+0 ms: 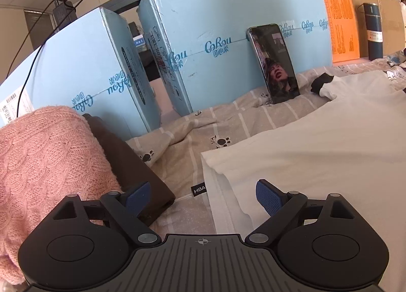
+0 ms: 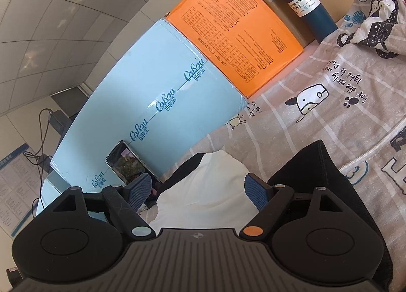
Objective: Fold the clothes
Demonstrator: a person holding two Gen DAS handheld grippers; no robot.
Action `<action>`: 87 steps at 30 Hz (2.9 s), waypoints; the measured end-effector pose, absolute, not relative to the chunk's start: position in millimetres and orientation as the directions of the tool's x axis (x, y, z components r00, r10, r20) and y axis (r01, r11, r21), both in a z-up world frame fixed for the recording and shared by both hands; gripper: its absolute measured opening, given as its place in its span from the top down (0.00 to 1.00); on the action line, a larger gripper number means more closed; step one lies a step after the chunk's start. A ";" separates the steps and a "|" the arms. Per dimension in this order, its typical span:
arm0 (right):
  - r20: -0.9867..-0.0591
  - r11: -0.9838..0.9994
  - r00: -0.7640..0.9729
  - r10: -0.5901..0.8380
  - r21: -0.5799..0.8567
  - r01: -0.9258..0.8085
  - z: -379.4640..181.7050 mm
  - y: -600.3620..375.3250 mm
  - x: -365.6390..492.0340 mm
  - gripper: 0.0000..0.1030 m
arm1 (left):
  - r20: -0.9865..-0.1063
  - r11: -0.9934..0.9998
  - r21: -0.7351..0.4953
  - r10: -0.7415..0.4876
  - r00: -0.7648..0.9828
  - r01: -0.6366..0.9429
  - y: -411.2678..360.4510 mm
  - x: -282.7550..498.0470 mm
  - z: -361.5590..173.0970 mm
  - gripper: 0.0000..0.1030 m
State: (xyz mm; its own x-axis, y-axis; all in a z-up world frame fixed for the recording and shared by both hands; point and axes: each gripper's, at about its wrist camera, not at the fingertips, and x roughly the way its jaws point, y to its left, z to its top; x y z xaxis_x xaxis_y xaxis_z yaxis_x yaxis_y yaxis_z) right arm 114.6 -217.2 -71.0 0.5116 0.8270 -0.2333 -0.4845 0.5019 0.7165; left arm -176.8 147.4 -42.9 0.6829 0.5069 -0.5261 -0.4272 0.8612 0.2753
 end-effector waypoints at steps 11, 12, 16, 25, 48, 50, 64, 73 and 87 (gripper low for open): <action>-0.048 0.435 0.521 0.852 0.619 -0.654 -19.2 -263.4 56.3 0.16 | -0.513 0.924 0.198 0.382 0.769 -0.327 99.3 -229.4 -38.2 0.10; -0.059 0.457 0.534 0.844 0.601 -0.656 -17.1 -270.0 51.1 0.16 | -0.511 0.930 0.191 0.368 0.777 -0.315 94.9 -235.6 -38.4 0.10; -0.098 0.508 0.558 0.824 0.565 -0.650 -17.2 -294.4 31.7 0.13 | -0.518 0.958 0.134 0.286 0.806 -0.254 79.1 -258.8 -41.4 0.10; -0.147 0.517 0.543 0.827 0.577 -0.632 -39.5 -313.8 5.9 0.12 | -0.583 0.957 -0.034 0.214 0.784 -0.287 65.6 -300.6 -66.4 0.11; -0.202 0.490 0.457 0.866 0.524 -0.697 -51.2 -298.3 -23.7 0.12 | -0.619 0.936 -0.094 0.212 0.756 -0.339 88.8 -273.3 -73.4 0.98; -0.202 0.488 0.457 0.867 0.534 -0.691 -52.6 -298.3 -21.0 0.12 | -0.610 0.943 -0.015 0.255 0.750 -0.333 79.6 -273.0 -72.6 0.98; -0.209 0.530 0.506 0.837 0.542 -0.652 -59.4 -319.6 -26.2 0.12 | -0.539 0.926 0.089 0.354 0.764 -0.366 72.7 -277.2 -53.6 0.62; -0.283 0.650 0.591 0.755 0.437 -0.622 -63.1 -348.1 -56.6 0.08 | -0.384 0.994 0.002 -0.098 0.918 0.107 -6.3 -258.6 -41.2 0.29; -0.457 0.709 0.667 0.589 -0.103 -0.697 -107.9 -353.5 -150.4 0.00 | -0.469 0.988 0.044 -0.112 0.876 0.150 -64.8 -230.9 -76.2 0.23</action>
